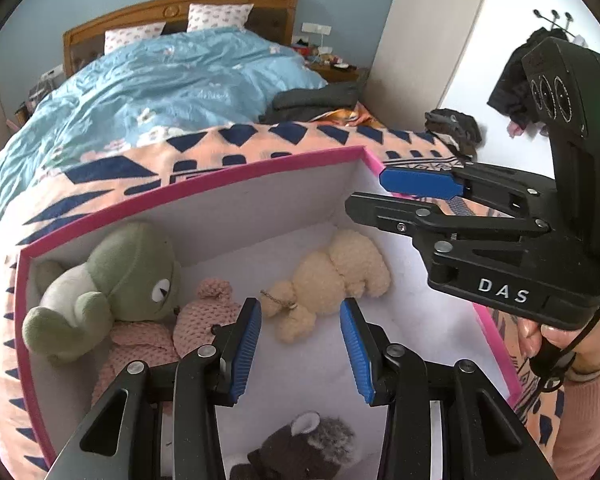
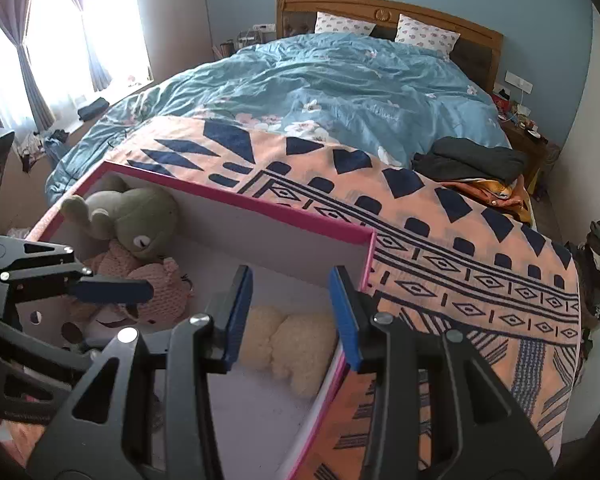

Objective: Organize objects
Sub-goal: 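Open the right gripper to drop the teddy into the box, then move the right gripper to the pink floral drawstring pouch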

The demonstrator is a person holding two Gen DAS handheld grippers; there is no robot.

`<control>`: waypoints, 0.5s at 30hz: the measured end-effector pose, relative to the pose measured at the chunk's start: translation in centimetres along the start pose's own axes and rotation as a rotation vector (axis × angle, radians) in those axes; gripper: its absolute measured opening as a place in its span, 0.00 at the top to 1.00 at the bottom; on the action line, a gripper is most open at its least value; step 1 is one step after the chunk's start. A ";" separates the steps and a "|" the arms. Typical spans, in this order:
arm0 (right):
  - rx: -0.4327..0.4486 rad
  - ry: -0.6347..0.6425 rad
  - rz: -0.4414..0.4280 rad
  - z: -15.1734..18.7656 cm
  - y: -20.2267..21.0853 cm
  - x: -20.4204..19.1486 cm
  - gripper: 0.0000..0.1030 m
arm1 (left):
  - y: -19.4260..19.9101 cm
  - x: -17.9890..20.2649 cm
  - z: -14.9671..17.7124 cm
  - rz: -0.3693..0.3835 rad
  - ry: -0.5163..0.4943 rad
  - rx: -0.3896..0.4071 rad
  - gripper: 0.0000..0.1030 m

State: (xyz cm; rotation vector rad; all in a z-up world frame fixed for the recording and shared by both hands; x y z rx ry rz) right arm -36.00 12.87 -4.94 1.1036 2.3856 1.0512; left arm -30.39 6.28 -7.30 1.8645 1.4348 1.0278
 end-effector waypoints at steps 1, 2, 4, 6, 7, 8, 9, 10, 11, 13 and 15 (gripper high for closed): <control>0.008 -0.004 -0.006 0.1 0.5 -0.1 0.55 | 0.5 0.2 0.2 0.010 -0.005 0.010 0.57; 0.020 -0.010 -0.013 0.1 1.0 -0.1 0.54 | 0.8 0.4 0.4 0.015 -0.011 0.017 0.57; 0.044 -0.022 -0.040 0.2 2.3 -0.4 0.50 | 2.0 0.9 0.8 0.034 -0.020 0.039 0.55; 0.070 -0.034 -0.075 0.4 3.6 -0.8 0.49 | 3.2 1.4 1.2 0.063 -0.025 0.057 0.52; 0.086 -0.040 -0.099 0.6 4.6 -1.2 0.49 | 3.9 1.8 1.5 0.077 -0.031 0.070 0.50; 0.094 -0.042 -0.107 0.7 5.0 -1.4 0.49 | 4.8 2.1 1.8 0.089 -0.042 0.085 0.50; 0.108 -0.044 -0.119 0.8 5.9 -1.8 0.49 | 5.6 2.5 2.1 0.098 -0.053 0.100 0.49; 0.123 -0.044 -0.134 1.0 6.8 -2.3 0.49 | 6.3 2.8 2.4 0.107 -0.061 0.111 0.47; 0.137 -0.044 -0.148 1.2 7.7 -2.8 0.49 | 7.2 3.1 2.8 0.115 -0.071 0.124 0.47; 0.166 -0.053 -0.193 1.6 9.6 -3.9 0.49 | 8.8 3.8 3.8 0.129 -0.098 0.146 0.45; 0.185 -0.049 -0.213 2.0 11.1 -4.9 0.48 | 10.2 4.3 4.9 0.131 -0.115 0.166 0.44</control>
Point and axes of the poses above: each gripper's, at about its wrist camera, not at the fingertips, and y roughly against the way its jaws point, x to its right, z to its underside, the point moved 9 cm from there along -y, roughly the way its jaws point, and after that the axes turned 6 degrees about y, right-handed, at the moved point
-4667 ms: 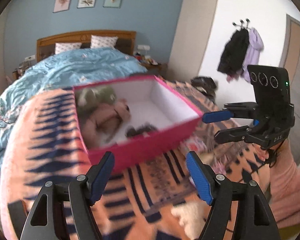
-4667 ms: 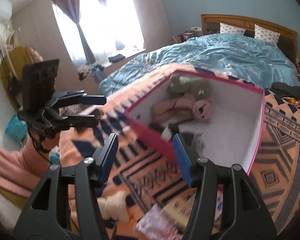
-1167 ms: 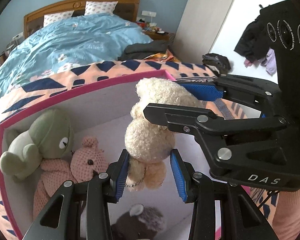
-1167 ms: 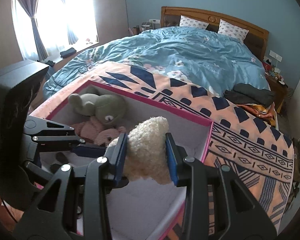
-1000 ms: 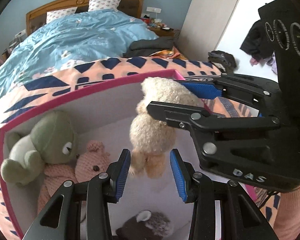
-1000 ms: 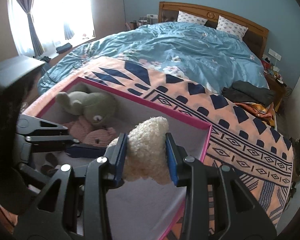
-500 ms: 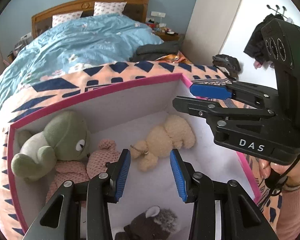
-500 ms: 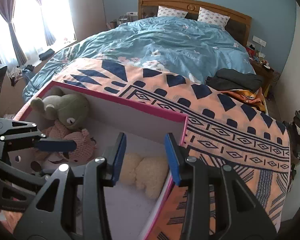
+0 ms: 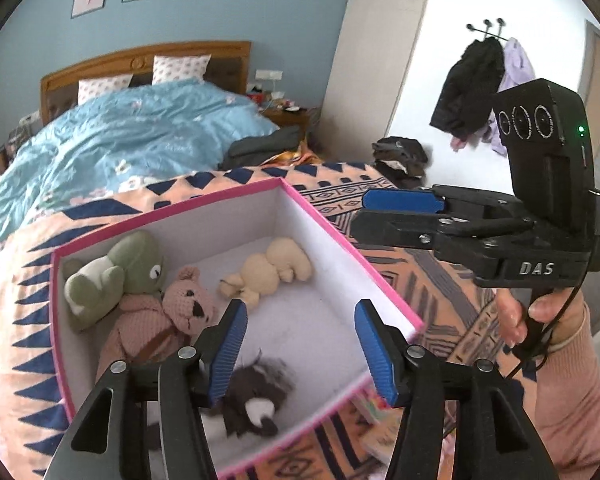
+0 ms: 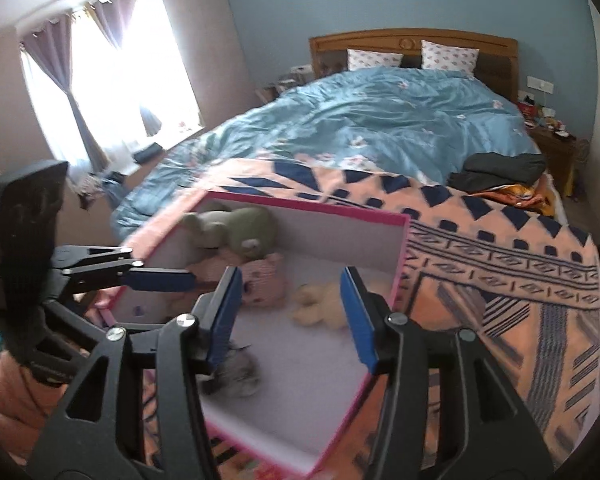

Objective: Organize objects
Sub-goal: 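Move the right gripper to the pink floral drawstring pouch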

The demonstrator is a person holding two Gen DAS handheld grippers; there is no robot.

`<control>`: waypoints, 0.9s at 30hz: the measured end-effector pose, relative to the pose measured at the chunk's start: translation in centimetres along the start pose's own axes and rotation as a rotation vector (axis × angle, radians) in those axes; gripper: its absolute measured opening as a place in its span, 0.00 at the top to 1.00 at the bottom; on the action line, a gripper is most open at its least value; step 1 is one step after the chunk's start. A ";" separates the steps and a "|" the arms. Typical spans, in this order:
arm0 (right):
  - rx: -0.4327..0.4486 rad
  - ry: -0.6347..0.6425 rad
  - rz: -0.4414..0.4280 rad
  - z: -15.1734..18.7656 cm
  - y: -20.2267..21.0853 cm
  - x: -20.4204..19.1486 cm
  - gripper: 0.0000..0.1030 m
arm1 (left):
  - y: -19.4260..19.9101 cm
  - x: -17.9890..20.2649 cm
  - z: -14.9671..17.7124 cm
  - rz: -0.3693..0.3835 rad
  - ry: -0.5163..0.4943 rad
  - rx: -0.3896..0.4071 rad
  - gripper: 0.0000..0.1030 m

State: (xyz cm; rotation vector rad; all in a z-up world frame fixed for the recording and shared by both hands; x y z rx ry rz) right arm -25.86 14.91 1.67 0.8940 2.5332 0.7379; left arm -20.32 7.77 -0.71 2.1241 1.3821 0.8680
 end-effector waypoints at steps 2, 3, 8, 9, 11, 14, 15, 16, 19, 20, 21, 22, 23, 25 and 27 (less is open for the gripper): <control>0.025 0.013 -0.019 0.4 1.5 -1.5 0.48 | 1.2 0.8 0.8 0.026 -0.022 0.008 0.41; 0.035 0.016 -0.032 0.7 2.4 -2.4 0.45 | 1.7 1.2 1.4 0.033 -0.034 0.011 0.39; 0.055 0.018 -0.070 3.1 4.9 -5.6 0.42 | 2.8 3.0 5.2 0.052 -0.093 0.000 0.39; 0.056 0.015 -0.078 3.7 5.3 -6.0 0.42 | 2.7 3.3 5.9 0.063 -0.100 -0.010 0.39; 0.051 0.009 -0.099 5.4 6.0 -7.2 0.42 | 2.5 3.9 7.7 0.085 -0.111 -0.029 0.39; 0.022 -0.009 -0.124 8.2 6.5 -8.3 0.42 | 1.7 4.7 10.4 0.119 -0.125 -0.067 0.39; 0.014 -0.018 -0.126 9.1 6.5 -8.6 0.42 | 1.4 5.0 11.2 0.135 -0.126 -0.085 0.39; -0.003 -0.030 -0.130 10.1 6.5 -8.8 0.42 | 1.0 5.5 12.2 0.147 -0.129 -0.108 0.39; -0.036 -0.076 -0.144 13.1 6.3 -9.3 0.42 | -0.2 6.0 14.3 0.143 -0.146 -0.150 0.39; -0.049 -0.090 -0.149 14.1 6.2 -9.5 0.42 | -0.5 6.2 14.8 0.150 -0.145 -0.163 0.39; -0.059 -0.099 -0.149 15.0 6.2 -9.7 0.42 | -0.8 6.3 15.3 0.158 -0.147 -0.175 0.39; -0.070 -0.114 -0.147 16.1 6.2 -9.8 0.42 | -1.1 6.4 15.8 0.162 -0.149 -0.187 0.39; -0.082 -0.135 -0.154 17.1 6.2 -9.9 0.42 | -1.4 6.5 16.2 0.163 -0.151 -0.200 0.39; -0.094 -0.171 -0.168 18.6 6.3 -10.0 0.42 | -1.7 6.8 17.0 0.175 -0.152 -0.217 0.39; -0.109 -0.198 -0.171 20.1 6.5 -10.0 0.42 | -2.2 7.1 17.6 0.183 -0.155 -0.233 0.39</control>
Point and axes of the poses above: each gripper's, at about its wrist camera, not at the fingertips, and y roughly against the way its jaws point, x to its right, z to its underside, the point moved 9 cm from there along -y, roughly the way its jaws point, and after that the axes turned 6 degrees about y, right-handed, at the moved point
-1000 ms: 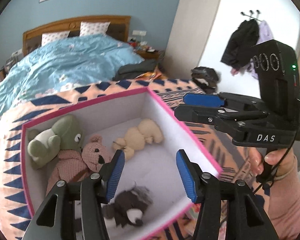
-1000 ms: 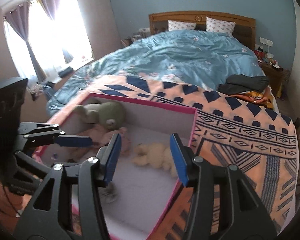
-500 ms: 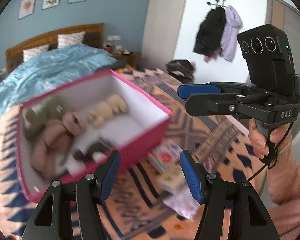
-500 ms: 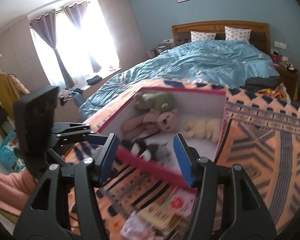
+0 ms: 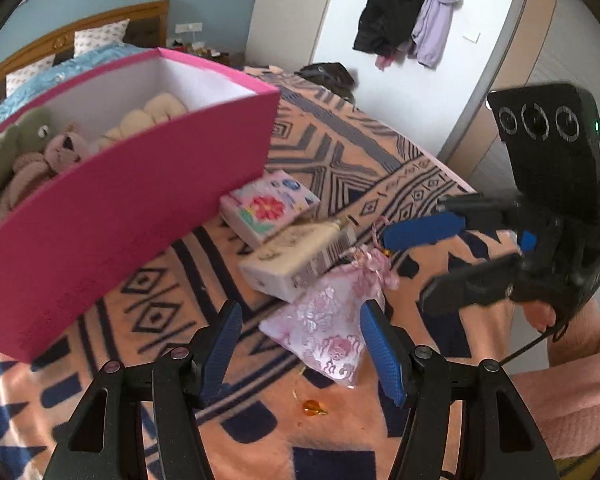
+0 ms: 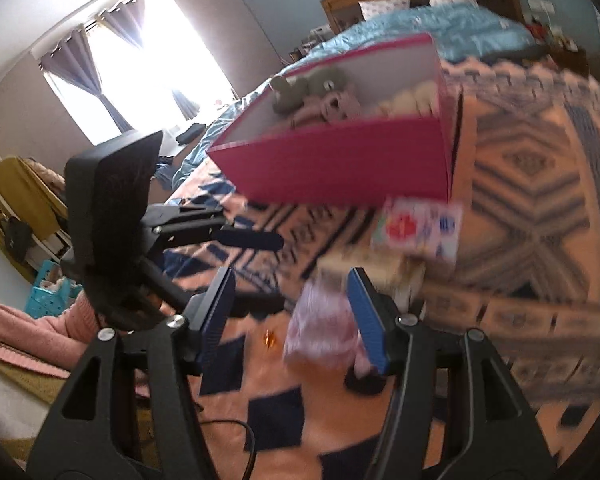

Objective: Organize objects
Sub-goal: 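Move the right gripper to the pink floral drawstring pouch, then close the right gripper on the pink pouch and lift it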

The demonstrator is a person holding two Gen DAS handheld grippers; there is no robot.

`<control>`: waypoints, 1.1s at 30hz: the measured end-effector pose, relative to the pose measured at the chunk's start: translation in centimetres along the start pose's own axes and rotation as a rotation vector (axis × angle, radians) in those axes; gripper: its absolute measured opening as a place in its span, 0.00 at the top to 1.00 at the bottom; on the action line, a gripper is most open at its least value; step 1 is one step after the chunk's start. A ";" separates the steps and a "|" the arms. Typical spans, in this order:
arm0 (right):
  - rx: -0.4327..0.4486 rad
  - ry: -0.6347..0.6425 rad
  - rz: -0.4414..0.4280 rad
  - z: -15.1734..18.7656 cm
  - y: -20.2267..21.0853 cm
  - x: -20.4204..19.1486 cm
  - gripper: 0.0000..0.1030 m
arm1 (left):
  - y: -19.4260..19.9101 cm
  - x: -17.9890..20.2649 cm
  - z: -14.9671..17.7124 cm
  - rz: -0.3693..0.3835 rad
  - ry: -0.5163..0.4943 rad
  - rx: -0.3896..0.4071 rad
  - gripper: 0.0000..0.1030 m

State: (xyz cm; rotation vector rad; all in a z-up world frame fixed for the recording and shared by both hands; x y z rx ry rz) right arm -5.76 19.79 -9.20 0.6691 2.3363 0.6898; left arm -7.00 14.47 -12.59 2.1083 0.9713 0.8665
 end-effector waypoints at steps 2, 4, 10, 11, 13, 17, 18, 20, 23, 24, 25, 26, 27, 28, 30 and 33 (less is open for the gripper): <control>-0.015 -0.029 -0.003 1.5 -0.2 0.3 0.42 | -0.5 -0.1 0.1 -0.004 0.000 -0.011 0.39; -0.030 -0.055 -0.008 2.6 -0.5 0.5 0.42 | -0.8 0.0 0.1 0.006 -0.001 -0.018 0.39; -0.054 -0.096 -0.023 4.6 -1.0 0.7 0.42 | -1.2 0.3 0.3 0.019 -0.011 -0.035 0.41; -0.057 -0.103 -0.022 4.8 -1.0 0.8 0.42 | -1.3 0.4 0.3 0.022 -0.015 -0.038 0.41; -0.055 -0.122 -0.023 5.0 -1.0 1.2 0.42 | -1.5 0.4 0.4 0.021 -0.018 -0.044 0.41; -0.039 -0.165 -0.022 5.4 -1.1 2.1 0.42 | -1.9 0.6 0.4 0.031 -0.024 -0.054 0.42; -0.038 -0.171 -0.023 5.3 -1.1 2.1 0.42 | -2.0 0.7 0.3 0.032 -0.027 -0.056 0.43; -0.039 -0.173 -0.014 5.4 -0.9 2.3 0.42 | -2.1 1.0 0.5 0.037 -0.040 -0.063 0.47; -0.041 -0.185 0.000 5.6 -0.5 2.6 0.42 | -2.2 1.4 0.7 0.038 -0.052 -0.072 0.51; -0.042 -0.191 0.003 5.8 -0.4 2.7 0.42 | -2.2 1.4 0.7 0.036 -0.056 -0.072 0.51; -0.045 -0.196 0.005 5.9 -0.4 2.9 0.42 | -2.1 1.6 0.6 0.036 -0.058 -0.071 0.51; -0.046 -0.204 0.008 6.1 -0.4 3.0 0.42 | -2.1 1.6 0.6 0.037 -0.060 -0.070 0.51; -0.045 -0.210 0.009 6.0 -0.5 3.2 0.42 | -2.0 1.7 0.5 0.032 -0.066 -0.065 0.51; -0.044 -0.216 0.011 6.1 -0.4 3.3 0.42 | -1.9 1.8 0.4 0.026 -0.072 -0.060 0.51; -0.036 -0.226 0.024 6.1 -0.2 3.5 0.42 | -1.7 1.9 0.2 0.022 -0.082 -0.052 0.51; -0.006 -0.249 0.058 5.8 0.6 4.4 0.42 | -1.6 2.1 -0.2 0.025 -0.092 -0.047 0.51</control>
Point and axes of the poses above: each gripper's, at about its wrist camera, not at the fingertips, and y roughly against the way its jaws point, x to its right, z to its underside, the point moved 9 cm from there along -y, roughly the way its jaws point, and after that the axes turned 6 degrees about y, right-handed, at the moved point
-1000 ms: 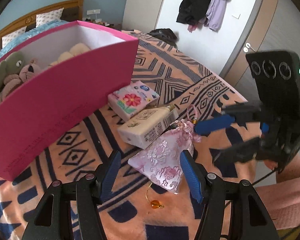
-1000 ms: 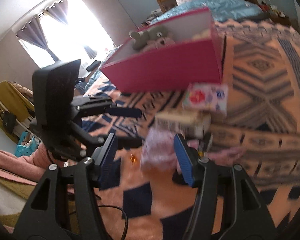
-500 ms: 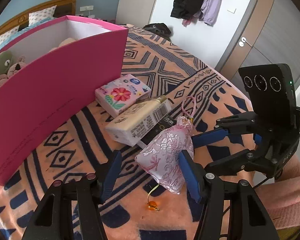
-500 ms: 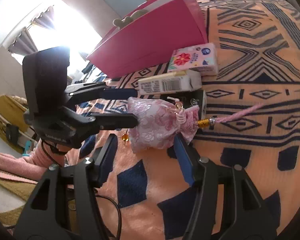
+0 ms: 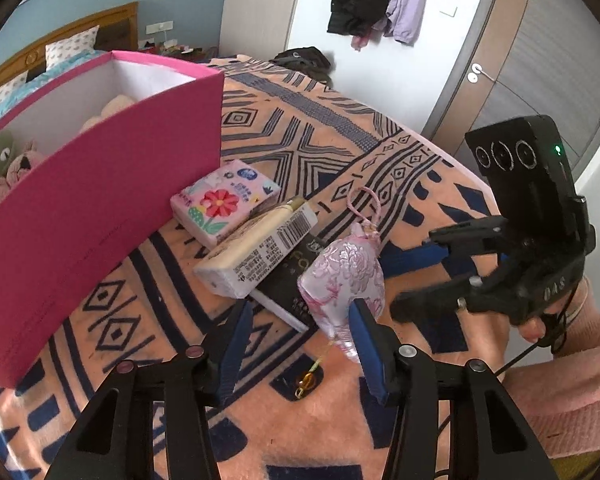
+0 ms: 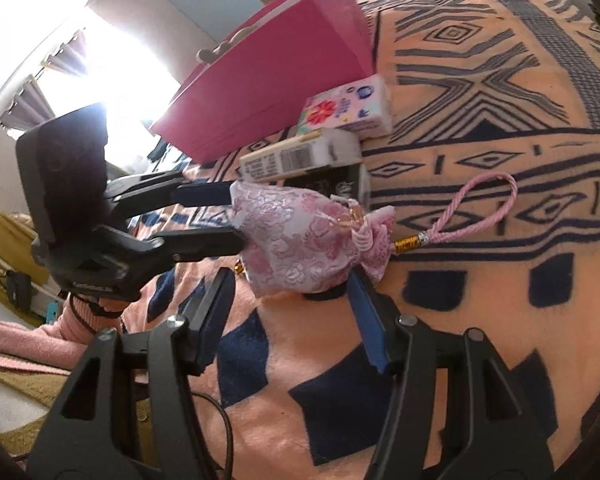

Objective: Organize objects
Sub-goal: 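Close the right gripper on the pink pouch and lift it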

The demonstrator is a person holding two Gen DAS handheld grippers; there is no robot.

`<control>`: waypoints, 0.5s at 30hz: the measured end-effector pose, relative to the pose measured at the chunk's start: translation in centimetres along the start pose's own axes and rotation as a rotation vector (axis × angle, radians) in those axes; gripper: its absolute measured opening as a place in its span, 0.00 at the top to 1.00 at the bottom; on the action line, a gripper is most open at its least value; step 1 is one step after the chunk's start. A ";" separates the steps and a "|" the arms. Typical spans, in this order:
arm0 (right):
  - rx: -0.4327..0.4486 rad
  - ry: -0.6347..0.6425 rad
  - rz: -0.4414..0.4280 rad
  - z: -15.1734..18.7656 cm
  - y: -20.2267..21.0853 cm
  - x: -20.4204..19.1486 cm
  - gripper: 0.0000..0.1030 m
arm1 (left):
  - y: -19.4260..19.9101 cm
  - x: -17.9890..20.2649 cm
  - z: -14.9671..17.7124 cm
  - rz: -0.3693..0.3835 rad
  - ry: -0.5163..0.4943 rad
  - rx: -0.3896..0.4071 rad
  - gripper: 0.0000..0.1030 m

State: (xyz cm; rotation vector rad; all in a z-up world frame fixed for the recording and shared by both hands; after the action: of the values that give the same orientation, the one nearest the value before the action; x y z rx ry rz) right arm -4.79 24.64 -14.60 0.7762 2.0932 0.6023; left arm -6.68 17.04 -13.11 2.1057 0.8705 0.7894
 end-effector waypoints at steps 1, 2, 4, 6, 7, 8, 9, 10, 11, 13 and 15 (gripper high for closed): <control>0.011 -0.003 0.005 -0.2 0.2 0.2 0.42 | 0.0 0.1 -0.1 0.002 -0.003 0.001 0.51; 0.023 -0.008 0.008 -0.5 0.4 0.3 0.42 | -0.1 0.2 -0.2 0.006 -0.004 0.000 0.51; 0.048 -0.013 0.022 -1.1 0.9 0.7 0.42 | -0.3 0.7 -0.4 0.017 -0.017 0.000 0.51; 0.059 0.003 0.034 -1.6 1.1 0.7 0.42 | -0.4 1.2 -0.6 0.022 -0.034 0.002 0.51; 0.059 0.013 0.046 -1.8 1.1 0.6 0.42 | -0.5 1.5 -0.6 0.021 -0.042 -0.001 0.51; 0.060 0.025 0.054 -1.9 1.1 0.6 0.42 | -0.7 1.6 -0.6 0.015 -0.048 -0.004 0.51; 0.063 0.028 0.056 -2.0 1.1 0.6 0.42 | -0.8 1.6 -0.6 0.004 -0.053 -0.006 0.51; 0.064 0.024 0.058 -1.9 1.1 0.7 0.42 | -0.9 1.5 -0.7 -0.010 -0.056 -0.007 0.51; 0.061 0.019 0.060 -1.7 1.1 0.8 0.42 | -0.9 1.4 -0.7 -0.014 -0.055 -0.008 0.51; 0.056 -0.012 0.077 -1.1 1.4 1.6 0.42 | -0.6 1.3 -0.7 -0.008 -0.053 -0.003 0.51; 0.052 -0.048 0.074 -0.4 1.7 2.4 0.42 | -0.1 1.2 -0.9 -0.006 -0.058 0.010 0.51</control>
State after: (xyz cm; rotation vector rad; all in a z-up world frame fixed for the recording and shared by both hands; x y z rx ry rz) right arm -5.72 27.45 -14.49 0.8919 2.0509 0.5655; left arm -6.63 18.33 -12.36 2.1232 0.8510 0.7191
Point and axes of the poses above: each gripper's, at about its wrist camera, not at the fingertips, and y roughly against the way its jaws point, x to its right, z to its underside, the point moved 9 cm from there along -y, roughly the way its jaws point, and after that the axes turned 6 degrees about y, right-handed, at the moved point
